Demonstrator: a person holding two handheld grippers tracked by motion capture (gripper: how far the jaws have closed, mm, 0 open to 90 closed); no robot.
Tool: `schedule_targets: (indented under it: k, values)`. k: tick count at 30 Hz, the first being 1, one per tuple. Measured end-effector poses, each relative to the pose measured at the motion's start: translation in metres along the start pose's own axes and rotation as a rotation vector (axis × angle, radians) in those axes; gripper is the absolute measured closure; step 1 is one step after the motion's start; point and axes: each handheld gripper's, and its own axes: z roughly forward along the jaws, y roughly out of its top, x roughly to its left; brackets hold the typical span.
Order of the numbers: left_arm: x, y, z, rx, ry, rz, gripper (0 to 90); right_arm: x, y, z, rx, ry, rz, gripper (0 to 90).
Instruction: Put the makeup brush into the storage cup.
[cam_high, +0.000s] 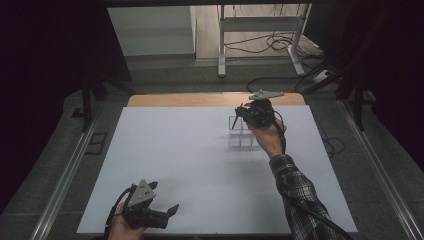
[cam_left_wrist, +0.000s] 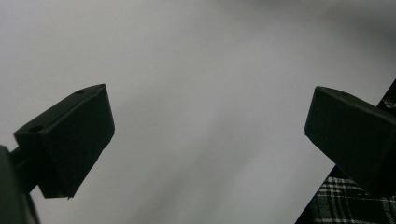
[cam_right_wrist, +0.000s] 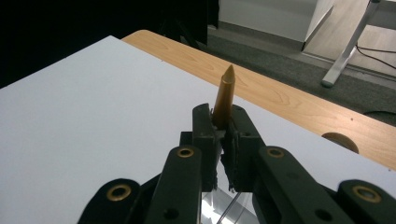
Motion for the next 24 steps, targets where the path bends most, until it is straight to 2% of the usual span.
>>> schedule_targets:
  k: [24]
  values:
    - [-0.001,0.000,0.002,0.009,-0.002,-0.001,2.1,0.001,-0.023,0.023,0.061,-0.013,0.003,82.8]
